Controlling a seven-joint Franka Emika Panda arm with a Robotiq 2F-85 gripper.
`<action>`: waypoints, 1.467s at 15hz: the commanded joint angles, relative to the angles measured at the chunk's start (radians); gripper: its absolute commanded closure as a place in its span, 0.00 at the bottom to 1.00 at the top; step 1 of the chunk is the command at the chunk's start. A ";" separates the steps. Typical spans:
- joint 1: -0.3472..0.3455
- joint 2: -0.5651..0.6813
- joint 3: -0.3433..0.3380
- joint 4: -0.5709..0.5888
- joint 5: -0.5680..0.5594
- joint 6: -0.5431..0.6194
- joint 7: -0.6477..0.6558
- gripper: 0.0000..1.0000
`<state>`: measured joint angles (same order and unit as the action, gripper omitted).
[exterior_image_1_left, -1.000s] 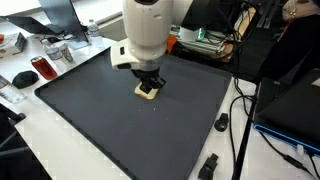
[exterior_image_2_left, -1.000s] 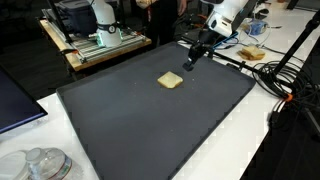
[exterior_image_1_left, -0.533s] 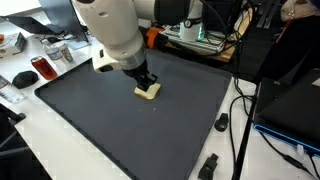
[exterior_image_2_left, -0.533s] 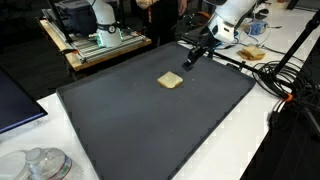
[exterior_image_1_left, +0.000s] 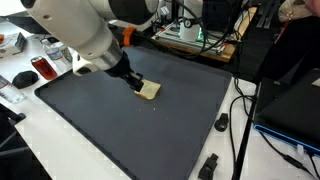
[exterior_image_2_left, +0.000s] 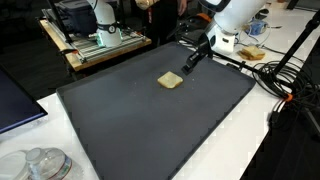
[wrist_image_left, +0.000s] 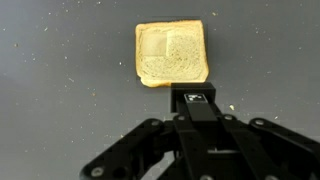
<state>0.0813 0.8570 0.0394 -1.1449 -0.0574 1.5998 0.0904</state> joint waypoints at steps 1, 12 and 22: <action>-0.040 0.089 0.006 0.139 0.059 -0.068 -0.045 0.94; -0.178 0.126 0.029 0.155 0.207 -0.018 -0.156 0.94; -0.312 0.060 0.091 -0.035 0.341 0.164 -0.393 0.94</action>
<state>-0.1842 0.9783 0.1077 -1.0680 0.2228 1.7178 -0.2231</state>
